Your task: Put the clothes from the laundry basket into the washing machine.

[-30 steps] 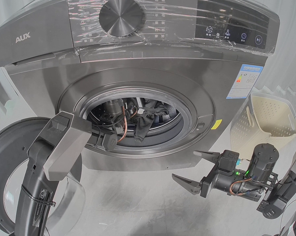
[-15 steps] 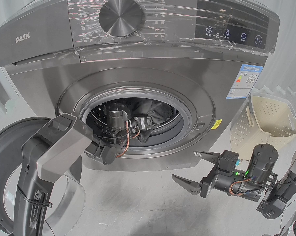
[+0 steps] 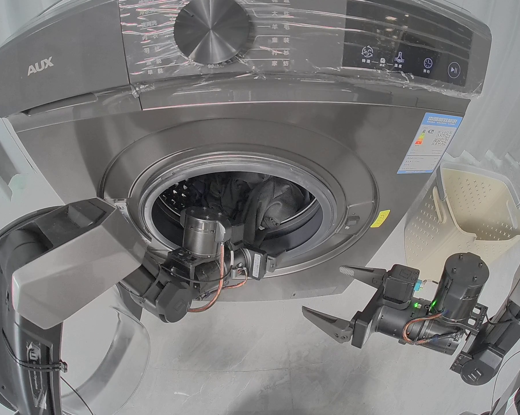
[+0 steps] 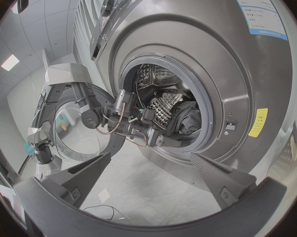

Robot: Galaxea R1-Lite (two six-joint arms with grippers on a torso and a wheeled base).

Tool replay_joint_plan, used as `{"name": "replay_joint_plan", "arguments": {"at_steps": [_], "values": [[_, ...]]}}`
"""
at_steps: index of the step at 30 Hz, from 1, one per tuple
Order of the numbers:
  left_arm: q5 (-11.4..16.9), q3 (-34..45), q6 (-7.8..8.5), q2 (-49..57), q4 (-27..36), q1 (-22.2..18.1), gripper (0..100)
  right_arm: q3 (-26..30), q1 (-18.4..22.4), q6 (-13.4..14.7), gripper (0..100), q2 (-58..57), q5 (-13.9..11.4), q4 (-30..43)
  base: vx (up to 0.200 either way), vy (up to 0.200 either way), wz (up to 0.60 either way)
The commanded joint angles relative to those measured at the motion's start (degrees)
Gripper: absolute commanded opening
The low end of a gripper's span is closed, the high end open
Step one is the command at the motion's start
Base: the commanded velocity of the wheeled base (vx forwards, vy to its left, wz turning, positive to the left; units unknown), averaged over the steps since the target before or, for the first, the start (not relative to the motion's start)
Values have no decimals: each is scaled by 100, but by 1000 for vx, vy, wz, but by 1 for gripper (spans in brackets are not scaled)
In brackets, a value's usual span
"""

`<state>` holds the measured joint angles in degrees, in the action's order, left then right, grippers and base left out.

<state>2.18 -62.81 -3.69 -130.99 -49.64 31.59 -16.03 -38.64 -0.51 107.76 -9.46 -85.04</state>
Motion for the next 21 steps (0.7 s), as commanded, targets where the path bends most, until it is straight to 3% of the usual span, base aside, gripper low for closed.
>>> {"name": "replay_joint_plan", "arguments": {"at_steps": [1, 6, 11, 21], "values": [[107, 190, 62, 267, -55, 199, 100, 3, -3, -2, 100, -1, -3, -4, 0, 0, 0], [-7, -716, 0, 65, -125, 155, 100, 3, -3, -2, 100, -1, -3, -4, 0, 0, 0], [-306, -1436, -53, -384, -265, 14, 100, 3, -3, -2, 100, -1, -3, -4, 0, 0, 0], [-315, -1990, -17, -1104, -204, -267, 100, -5, -3, -2, 100, 8, -3, -4, 0, 0, 0]]}}
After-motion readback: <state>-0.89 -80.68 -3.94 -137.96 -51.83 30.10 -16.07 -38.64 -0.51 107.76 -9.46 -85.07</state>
